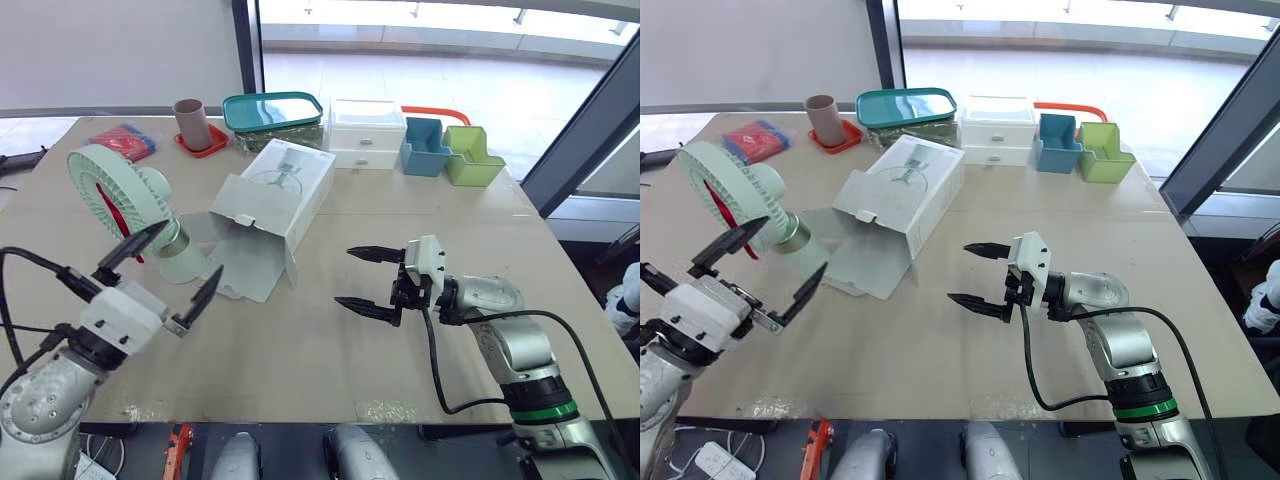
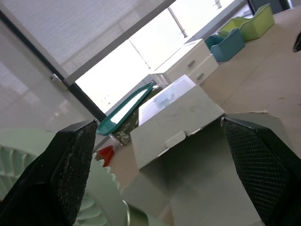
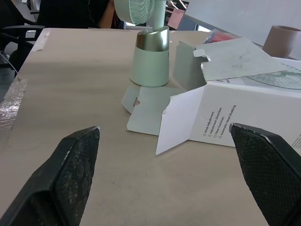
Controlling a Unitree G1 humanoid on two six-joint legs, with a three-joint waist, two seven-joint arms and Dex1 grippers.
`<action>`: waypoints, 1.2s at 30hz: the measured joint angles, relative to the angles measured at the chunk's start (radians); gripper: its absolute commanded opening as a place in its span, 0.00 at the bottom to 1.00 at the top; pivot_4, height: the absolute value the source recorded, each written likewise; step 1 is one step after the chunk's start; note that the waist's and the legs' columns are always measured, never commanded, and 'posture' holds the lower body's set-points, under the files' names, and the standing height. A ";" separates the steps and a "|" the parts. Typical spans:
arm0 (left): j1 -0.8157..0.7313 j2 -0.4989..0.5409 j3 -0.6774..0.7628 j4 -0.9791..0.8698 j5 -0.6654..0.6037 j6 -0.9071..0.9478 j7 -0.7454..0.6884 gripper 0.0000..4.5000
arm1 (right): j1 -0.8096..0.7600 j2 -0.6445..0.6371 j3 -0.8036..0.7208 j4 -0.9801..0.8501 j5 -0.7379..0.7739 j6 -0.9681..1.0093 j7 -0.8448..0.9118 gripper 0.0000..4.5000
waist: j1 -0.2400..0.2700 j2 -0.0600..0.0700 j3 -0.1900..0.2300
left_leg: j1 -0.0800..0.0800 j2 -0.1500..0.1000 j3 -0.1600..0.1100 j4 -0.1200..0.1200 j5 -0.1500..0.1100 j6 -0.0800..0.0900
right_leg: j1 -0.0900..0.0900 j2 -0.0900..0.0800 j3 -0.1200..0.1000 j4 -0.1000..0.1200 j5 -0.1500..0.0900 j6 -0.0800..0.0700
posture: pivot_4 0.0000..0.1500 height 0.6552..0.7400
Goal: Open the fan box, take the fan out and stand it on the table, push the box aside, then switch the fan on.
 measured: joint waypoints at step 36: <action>-0.095 0.009 -0.147 0.338 -0.302 0.312 -0.235 1.00 | -0.065 0.391 0.173 -0.050 -0.276 0.258 -0.593 1.00 | -0.003 0.000 0.000 | 0.000 0.001 0.000 -0.002 0.000 0.000 | -0.002 0.000 0.000 0.000 0.000 0.000 | 1.00 1.00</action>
